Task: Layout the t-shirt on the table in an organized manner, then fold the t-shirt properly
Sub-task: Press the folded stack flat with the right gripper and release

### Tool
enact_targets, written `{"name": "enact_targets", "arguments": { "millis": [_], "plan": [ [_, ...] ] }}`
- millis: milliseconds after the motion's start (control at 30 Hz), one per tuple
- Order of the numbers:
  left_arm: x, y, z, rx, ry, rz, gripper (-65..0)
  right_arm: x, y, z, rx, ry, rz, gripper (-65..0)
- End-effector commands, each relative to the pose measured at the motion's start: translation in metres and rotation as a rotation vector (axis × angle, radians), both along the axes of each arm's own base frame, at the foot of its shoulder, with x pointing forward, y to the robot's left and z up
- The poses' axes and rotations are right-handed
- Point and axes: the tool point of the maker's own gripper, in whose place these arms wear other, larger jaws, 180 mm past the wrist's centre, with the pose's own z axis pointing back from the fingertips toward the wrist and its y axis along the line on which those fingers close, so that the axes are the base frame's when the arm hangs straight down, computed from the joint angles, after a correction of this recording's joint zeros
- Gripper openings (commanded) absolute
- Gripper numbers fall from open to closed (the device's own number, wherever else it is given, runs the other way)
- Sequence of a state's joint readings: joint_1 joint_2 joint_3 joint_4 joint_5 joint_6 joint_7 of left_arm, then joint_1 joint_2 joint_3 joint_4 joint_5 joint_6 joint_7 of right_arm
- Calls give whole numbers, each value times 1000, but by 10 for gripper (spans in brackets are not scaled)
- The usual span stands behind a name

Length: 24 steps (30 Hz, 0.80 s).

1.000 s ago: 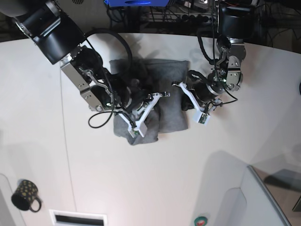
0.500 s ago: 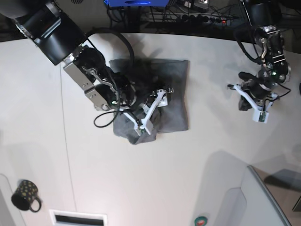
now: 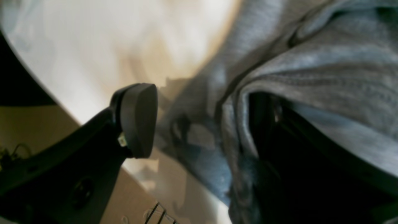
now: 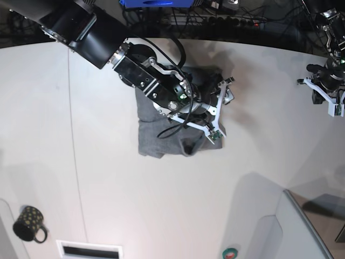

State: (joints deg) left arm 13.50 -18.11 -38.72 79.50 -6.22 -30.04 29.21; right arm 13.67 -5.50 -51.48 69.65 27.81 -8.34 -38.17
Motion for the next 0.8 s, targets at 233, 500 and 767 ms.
{"name": "enact_targets", "arguments": {
  "millis": [233, 500, 767],
  "plan": [
    [14, 6, 18, 21, -58, -9, -650, 6, 14, 10, 6, -45, 29, -236],
    [15, 11, 20, 28, -58, -9, -650, -14, 42, 44, 73, -119, 139, -239],
    [-10, 40, -6, 8, 8, 42, -650, 5, -1, 104, 116, -171, 70, -243]
  ]
}}
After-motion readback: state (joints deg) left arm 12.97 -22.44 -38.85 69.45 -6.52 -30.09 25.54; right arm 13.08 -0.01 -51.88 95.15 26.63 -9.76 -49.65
